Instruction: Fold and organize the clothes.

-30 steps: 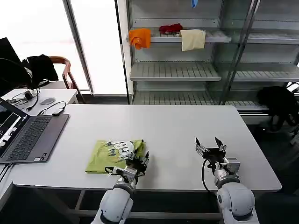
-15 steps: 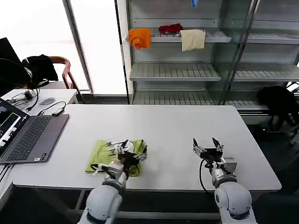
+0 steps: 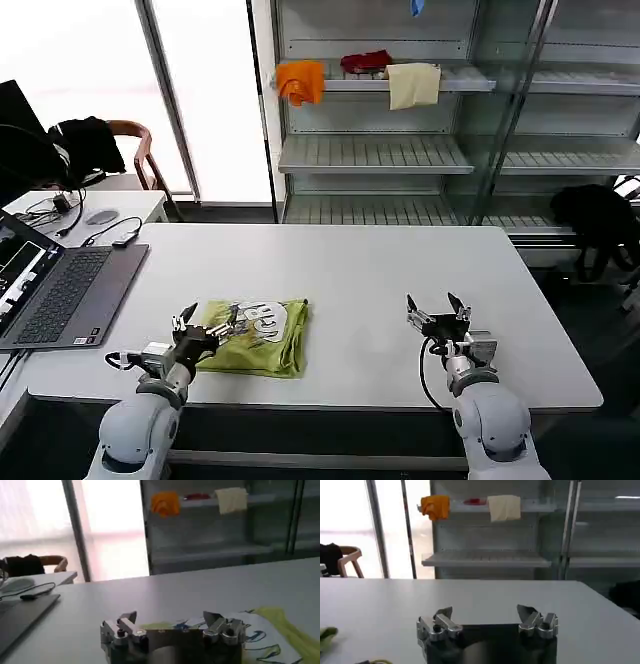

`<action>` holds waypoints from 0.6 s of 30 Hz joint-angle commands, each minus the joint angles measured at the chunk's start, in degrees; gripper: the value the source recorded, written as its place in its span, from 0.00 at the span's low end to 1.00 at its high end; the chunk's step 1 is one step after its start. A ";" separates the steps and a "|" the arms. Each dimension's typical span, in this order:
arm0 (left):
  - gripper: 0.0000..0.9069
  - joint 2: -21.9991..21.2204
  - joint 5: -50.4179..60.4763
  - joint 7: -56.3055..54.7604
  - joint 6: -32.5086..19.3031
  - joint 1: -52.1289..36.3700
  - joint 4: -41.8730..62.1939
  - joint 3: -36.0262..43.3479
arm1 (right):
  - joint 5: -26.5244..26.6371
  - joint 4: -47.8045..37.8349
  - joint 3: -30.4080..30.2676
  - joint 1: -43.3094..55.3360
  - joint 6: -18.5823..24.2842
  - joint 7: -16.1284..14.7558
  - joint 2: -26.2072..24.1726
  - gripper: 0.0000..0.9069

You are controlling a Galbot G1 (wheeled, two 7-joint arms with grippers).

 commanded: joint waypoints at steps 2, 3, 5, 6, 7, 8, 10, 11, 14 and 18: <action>1.00 1.78 -3.24 0.99 -0.72 -0.03 5.30 -4.90 | -0.07 -0.40 -0.37 0.50 -0.18 -0.04 -0.32 1.00; 1.00 1.71 -3.36 1.00 -0.69 0.00 5.43 -4.77 | -0.06 -0.43 -0.30 0.44 -0.11 -0.08 -0.35 1.00; 1.00 1.42 -3.57 1.06 -0.65 0.14 5.90 -4.40 | -0.03 -0.49 -0.22 0.43 -0.08 -0.13 -0.39 1.00; 1.00 1.23 -3.54 1.10 -0.62 0.21 6.01 -4.23 | -0.02 -0.52 -0.20 0.44 -0.06 -0.15 -0.43 1.00; 1.00 1.03 -3.51 1.14 -0.65 0.26 6.22 -4.01 | 0.01 -0.54 -0.17 0.46 -0.01 -0.17 -0.47 1.00; 1.00 0.80 -3.49 1.14 -0.56 0.29 6.42 -3.77 | 0.01 -0.56 -0.14 0.45 0.00 -0.19 -0.47 1.00; 1.00 0.42 -3.20 1.06 -0.43 0.23 6.74 -3.34 | 0.02 -0.67 -0.12 0.37 0.12 -0.20 -0.39 1.00; 1.00 0.22 -2.89 1.04 -0.41 0.12 7.13 -3.20 | 0.01 -0.70 -0.08 0.27 0.23 -0.24 -0.31 1.00; 0.97 -0.30 -3.09 0.82 -0.27 -0.42 7.97 -3.10 | -0.03 -0.69 0.07 -0.17 0.50 -0.34 -0.26 1.00; 0.77 -0.53 -4.78 0.89 0.47 -0.36 8.20 -2.88 | -0.01 -0.64 0.51 -0.57 0.80 -0.46 -0.46 1.00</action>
